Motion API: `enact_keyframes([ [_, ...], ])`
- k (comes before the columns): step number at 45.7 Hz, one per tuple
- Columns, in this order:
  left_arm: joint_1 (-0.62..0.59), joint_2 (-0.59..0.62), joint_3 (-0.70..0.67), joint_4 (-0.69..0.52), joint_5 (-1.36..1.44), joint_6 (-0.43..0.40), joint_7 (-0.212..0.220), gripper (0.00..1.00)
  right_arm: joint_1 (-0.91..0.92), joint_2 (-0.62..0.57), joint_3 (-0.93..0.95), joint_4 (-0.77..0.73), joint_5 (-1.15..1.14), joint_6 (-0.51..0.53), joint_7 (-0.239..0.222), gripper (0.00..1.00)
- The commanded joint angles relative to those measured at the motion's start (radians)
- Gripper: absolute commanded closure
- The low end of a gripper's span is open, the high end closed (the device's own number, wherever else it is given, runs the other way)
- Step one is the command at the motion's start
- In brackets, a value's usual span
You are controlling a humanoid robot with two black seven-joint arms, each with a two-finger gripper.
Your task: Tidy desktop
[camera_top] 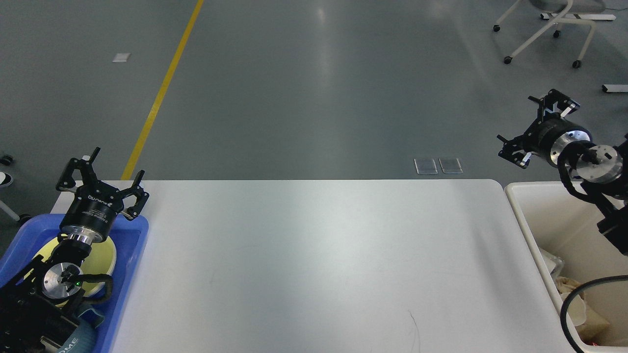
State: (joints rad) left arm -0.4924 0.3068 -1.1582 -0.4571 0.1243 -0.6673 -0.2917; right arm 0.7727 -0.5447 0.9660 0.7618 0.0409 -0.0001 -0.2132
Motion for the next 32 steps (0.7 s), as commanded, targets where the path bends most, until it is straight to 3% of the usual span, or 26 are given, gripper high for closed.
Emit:
enact_keyframes([
  [1,0.0,0.0,0.0,0.0,0.0,0.0,0.0,0.04,-0.182,0.025,0.175,0.146,-0.056,0.127,0.134,0.0],
  [6,0.0,0.0,0.0,0.0,0.0,0.0,0.0,0.04,-0.312,0.117,0.194,0.18,-0.24,0.163,0.43,0.0],
  [10,0.0,0.0,0.0,0.0,0.0,0.0,0.0,0.04,-0.4,0.18,0.186,0.171,-0.387,0.164,0.569,0.0],
  [13,0.0,0.0,0.0,0.0,0.0,0.0,-0.001,0.04,-0.452,0.209,0.184,0.149,-0.452,0.163,0.616,0.0],
  [20,0.0,0.0,0.0,0.0,0.0,0.0,-0.001,0.04,-0.487,0.241,0.189,0.139,-0.454,0.158,0.666,0.0],
  [32,0.0,0.0,0.0,0.0,0.0,0.0,0.0,0.04,-0.477,0.25,0.201,0.126,-0.392,0.131,0.66,0.0],
])
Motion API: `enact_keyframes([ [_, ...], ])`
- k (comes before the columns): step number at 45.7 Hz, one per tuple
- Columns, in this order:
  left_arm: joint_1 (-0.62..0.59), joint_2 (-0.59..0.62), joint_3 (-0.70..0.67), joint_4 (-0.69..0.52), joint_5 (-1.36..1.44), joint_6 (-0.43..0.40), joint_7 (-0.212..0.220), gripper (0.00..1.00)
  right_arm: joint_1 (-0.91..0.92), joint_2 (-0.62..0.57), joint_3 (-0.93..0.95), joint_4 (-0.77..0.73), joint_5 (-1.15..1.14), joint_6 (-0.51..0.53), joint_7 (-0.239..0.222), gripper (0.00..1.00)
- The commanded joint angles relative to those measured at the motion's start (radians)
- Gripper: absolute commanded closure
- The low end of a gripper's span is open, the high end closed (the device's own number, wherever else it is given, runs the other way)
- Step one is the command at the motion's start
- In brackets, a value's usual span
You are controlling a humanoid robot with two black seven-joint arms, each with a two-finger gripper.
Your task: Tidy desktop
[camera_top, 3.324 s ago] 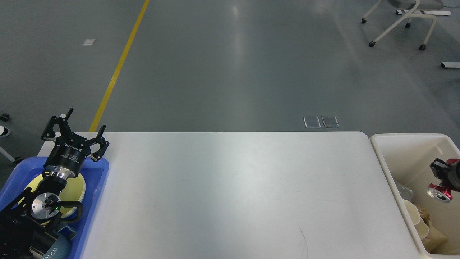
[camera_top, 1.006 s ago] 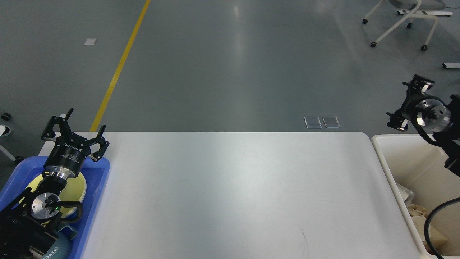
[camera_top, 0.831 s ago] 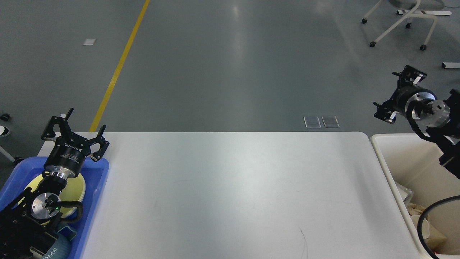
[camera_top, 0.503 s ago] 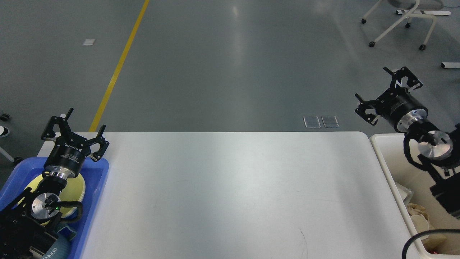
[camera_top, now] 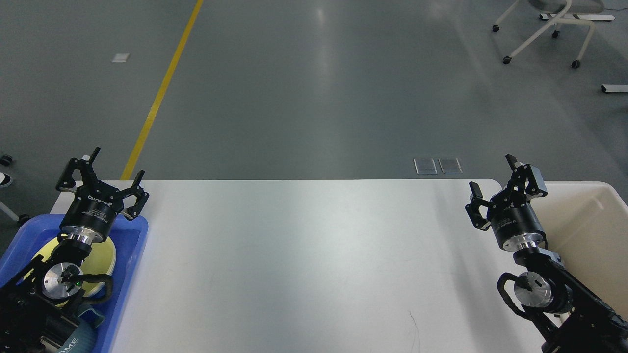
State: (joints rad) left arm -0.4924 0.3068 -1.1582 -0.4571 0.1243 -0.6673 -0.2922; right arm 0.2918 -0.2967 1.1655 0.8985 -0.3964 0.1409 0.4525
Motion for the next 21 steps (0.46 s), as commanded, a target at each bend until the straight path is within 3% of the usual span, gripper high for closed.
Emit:
enact_keyframes([
  [1,0.0,0.0,0.0,0.0,0.0,0.0,-0.001,0.04,0.004,0.001,0.0,-0.012,0.057,-0.012,-0.008,0.0],
  [21,0.0,0.0,0.0,0.0,0.0,0.0,-0.001,0.04,0.003,0.001,0.003,-0.015,0.1,-0.014,0.002,0.0],
])
